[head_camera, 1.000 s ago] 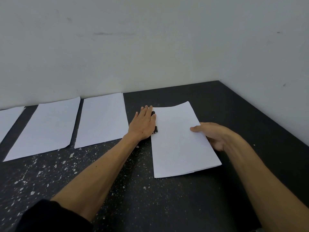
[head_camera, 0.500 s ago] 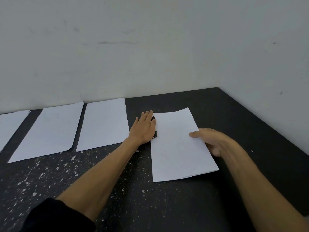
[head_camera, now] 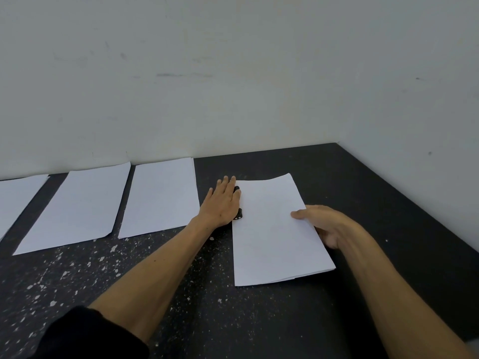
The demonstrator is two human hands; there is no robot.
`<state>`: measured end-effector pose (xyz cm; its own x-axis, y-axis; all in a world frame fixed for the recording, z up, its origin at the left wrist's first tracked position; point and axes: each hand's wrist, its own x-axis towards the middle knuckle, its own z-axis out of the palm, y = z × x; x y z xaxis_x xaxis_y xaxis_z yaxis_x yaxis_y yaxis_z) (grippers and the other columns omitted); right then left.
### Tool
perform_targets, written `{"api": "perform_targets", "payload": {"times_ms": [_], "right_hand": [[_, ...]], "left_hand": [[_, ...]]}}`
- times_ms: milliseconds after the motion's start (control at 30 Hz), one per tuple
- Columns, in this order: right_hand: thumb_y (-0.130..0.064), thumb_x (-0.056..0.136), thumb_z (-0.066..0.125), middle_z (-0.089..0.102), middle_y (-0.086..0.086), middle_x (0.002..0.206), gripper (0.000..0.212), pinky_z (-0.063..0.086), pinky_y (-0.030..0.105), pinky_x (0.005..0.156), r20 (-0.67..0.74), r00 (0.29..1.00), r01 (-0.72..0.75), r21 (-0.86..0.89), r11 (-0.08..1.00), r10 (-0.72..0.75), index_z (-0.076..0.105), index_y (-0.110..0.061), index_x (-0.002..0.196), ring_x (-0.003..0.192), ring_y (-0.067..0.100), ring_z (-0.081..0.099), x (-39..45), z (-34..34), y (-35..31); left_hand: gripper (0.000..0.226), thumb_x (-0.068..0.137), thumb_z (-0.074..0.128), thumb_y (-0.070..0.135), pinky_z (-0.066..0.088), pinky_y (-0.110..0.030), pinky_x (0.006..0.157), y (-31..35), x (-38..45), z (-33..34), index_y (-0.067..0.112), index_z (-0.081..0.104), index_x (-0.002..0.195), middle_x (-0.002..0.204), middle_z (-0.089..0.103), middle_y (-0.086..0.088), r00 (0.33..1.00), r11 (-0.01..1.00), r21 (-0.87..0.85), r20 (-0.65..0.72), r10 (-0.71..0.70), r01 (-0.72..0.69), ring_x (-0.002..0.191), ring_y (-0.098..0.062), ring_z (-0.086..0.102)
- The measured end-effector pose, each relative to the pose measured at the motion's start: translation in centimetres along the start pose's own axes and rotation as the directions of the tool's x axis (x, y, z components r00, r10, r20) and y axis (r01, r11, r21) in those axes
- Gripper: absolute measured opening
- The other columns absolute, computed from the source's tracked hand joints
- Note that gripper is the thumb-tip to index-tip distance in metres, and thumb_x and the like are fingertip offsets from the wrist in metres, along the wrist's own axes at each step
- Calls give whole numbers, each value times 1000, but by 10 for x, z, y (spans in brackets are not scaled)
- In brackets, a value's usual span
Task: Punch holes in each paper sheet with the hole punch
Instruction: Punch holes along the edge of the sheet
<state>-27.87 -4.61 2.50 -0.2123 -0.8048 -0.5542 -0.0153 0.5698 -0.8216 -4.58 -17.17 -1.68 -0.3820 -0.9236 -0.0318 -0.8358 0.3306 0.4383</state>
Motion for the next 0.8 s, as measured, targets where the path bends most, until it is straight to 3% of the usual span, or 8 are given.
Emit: {"api": "perform_targets", "payload": {"times_ms": [200, 367, 500, 567, 633, 667, 733, 800], "right_hand": [[-15, 103, 61, 78, 13, 114, 20, 57, 50, 98, -6, 1000, 6, -11, 1000, -6, 71, -10, 120, 106, 34, 74, 2, 1, 1], [-14, 102, 62, 78, 13, 114, 21, 57, 51, 100, -3, 1000, 9, -7, 1000, -9, 71, -9, 120, 106, 34, 74, 3, 0, 1], [-15, 102, 63, 79, 13, 111, 20, 57, 52, 100, -1, 1000, 9, -13, 1000, -9, 72, -9, 118, 104, 34, 75, 4, -1, 2], [-15, 101, 63, 80, 12, 109, 19, 58, 50, 98, -5, 1000, 9, -15, 1000, -9, 72, -9, 117, 102, 33, 76, 4, -2, 3], [-14, 101, 63, 80, 12, 107, 18, 59, 49, 95, -3, 1000, 6, -13, 1000, -6, 72, -9, 116, 100, 33, 76, 5, -2, 3], [-14, 101, 63, 80, 12, 108, 18, 60, 48, 94, -3, 1000, 4, -11, 1000, -4, 72, -9, 116, 100, 33, 76, 5, -2, 3], [-15, 101, 63, 80, 12, 108, 17, 60, 48, 94, -7, 1000, 1, -10, 1000, -1, 72, -9, 116, 101, 33, 76, 5, -2, 2], [-15, 101, 63, 80, 13, 109, 18, 59, 48, 95, -5, 1000, 1, -8, 1000, -2, 72, -10, 116, 101, 33, 76, 5, -2, 2]], "left_hand": [[54, 111, 14, 34, -4, -53, 124, 10, -2, -8, 20, 11, 163, 172, 0, 0, 999, 996, -78, -3, -35, 34, 158, -25, -3], [50, 107, 34, 20, 5, -56, 126, 23, -1, -23, 22, 36, 157, 171, 7, -3, 999, 960, -275, -8, -52, 48, 157, -25, 9], [62, 101, 43, 25, 10, -54, 126, 26, -5, -27, 26, 26, 160, 167, 21, -10, 994, 918, -382, 47, -96, 107, 155, -29, 17], [68, 101, 48, 33, 19, -41, 124, 27, -7, -30, 21, 20, 162, 161, 34, -6, 990, 864, -483, 56, -133, 143, 150, -28, 31], [66, 103, 51, 34, 32, -27, 106, 28, -10, -35, 11, 25, 159, 152, 43, -4, 978, 831, -527, 3, -206, 177, 137, -23, 44], [64, 103, 53, 34, 36, -26, 99, 27, -12, -37, 8, 29, 156, 149, 47, -6, 968, 828, -534, -66, -244, 172, 131, -23, 48], [60, 102, 58, 33, 39, -26, 97, 23, -18, -39, 8, 36, 152, 145, 54, -8, 942, 826, -547, -188, -279, 136, 130, -23, 53], [50, 100, 61, 30, 43, -26, 99, 20, -23, -36, 12, 48, 145, 137, 61, -4, 937, 815, -567, -207, -281, 120, 127, -21, 56]]}}
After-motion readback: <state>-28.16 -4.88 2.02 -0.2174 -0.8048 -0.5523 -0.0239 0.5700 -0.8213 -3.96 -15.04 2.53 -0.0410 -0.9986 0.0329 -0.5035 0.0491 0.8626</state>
